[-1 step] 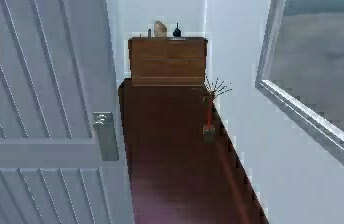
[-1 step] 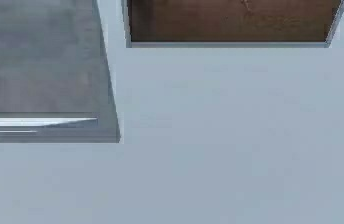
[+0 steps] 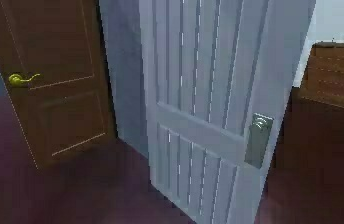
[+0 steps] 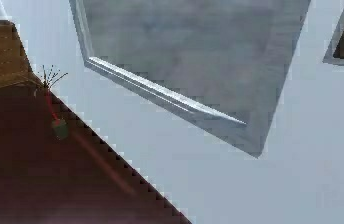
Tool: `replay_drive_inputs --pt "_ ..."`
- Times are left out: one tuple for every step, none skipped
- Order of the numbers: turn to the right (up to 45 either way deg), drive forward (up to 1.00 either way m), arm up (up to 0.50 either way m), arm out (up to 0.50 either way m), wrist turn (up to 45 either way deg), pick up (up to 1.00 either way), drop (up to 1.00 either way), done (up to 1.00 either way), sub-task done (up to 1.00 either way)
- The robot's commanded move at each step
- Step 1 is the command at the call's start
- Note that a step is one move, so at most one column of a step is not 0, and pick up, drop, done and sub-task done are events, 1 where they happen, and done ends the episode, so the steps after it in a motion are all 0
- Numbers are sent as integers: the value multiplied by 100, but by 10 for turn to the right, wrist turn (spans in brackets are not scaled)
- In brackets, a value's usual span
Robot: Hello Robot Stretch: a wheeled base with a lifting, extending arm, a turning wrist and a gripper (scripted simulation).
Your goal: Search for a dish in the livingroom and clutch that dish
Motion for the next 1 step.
replay_drive_inputs --pt "-450 0 0 0 0 0 0 0 0"
